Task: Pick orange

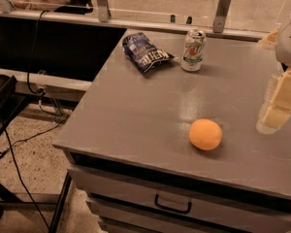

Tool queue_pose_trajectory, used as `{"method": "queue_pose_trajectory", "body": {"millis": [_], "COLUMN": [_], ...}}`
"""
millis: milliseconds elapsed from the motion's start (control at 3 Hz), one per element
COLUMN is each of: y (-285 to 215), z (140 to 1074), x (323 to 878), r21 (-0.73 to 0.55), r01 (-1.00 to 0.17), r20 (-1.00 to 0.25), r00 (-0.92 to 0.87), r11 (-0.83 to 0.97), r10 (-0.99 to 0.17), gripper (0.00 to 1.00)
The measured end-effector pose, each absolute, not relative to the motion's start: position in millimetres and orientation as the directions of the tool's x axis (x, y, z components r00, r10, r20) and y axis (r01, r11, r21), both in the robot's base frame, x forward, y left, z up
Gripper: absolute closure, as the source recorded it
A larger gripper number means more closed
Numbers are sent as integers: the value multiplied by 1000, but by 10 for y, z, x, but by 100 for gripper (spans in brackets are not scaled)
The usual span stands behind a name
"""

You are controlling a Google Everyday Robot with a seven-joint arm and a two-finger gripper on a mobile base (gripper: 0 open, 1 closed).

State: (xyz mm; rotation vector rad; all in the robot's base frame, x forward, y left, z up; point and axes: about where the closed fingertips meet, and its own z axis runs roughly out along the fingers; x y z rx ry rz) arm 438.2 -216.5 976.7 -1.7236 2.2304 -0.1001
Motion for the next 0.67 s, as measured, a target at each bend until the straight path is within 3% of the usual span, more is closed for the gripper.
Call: {"method": "queue_pose_trajectory", "body": {"millis": [667], "y": [-2114], "z": [9678], "x": [4379], "r21": [-205], "r01": [-946], "r20": [-235], "r00": [-202], "r11": [251], "r10": [-951], "gripper": [0]}}
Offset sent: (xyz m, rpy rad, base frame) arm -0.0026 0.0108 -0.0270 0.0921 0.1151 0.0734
